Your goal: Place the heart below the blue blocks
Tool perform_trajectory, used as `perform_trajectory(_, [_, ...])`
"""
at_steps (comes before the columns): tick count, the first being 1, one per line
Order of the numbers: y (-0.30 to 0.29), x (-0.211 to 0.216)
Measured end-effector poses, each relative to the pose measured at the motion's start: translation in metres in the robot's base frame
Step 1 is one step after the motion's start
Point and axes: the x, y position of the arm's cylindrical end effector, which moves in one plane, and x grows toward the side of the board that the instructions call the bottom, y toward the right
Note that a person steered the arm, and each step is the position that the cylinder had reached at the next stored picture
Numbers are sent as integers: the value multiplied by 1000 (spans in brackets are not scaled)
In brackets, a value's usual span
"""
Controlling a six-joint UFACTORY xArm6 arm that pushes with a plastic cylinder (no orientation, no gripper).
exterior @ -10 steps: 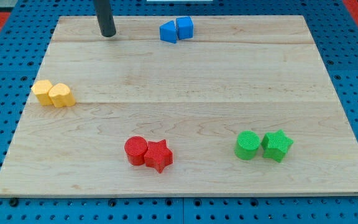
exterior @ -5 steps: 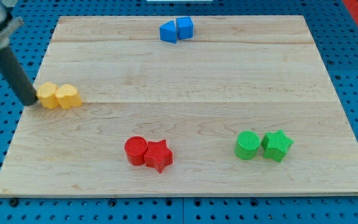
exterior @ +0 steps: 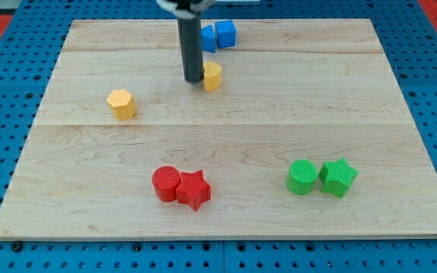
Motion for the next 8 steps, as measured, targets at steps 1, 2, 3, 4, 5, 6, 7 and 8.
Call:
perform_trajectory(1, [39,49])
perform_trajectory(2, [48,118])
perform_trajectory(3, [82,86])
perform_trajectory(4, [57,9])
perform_trajectory(5, [50,3])
perform_trajectory(6, [51,5])
perform_trajectory(7, [51,5])
perform_trajectory(8, [51,5])
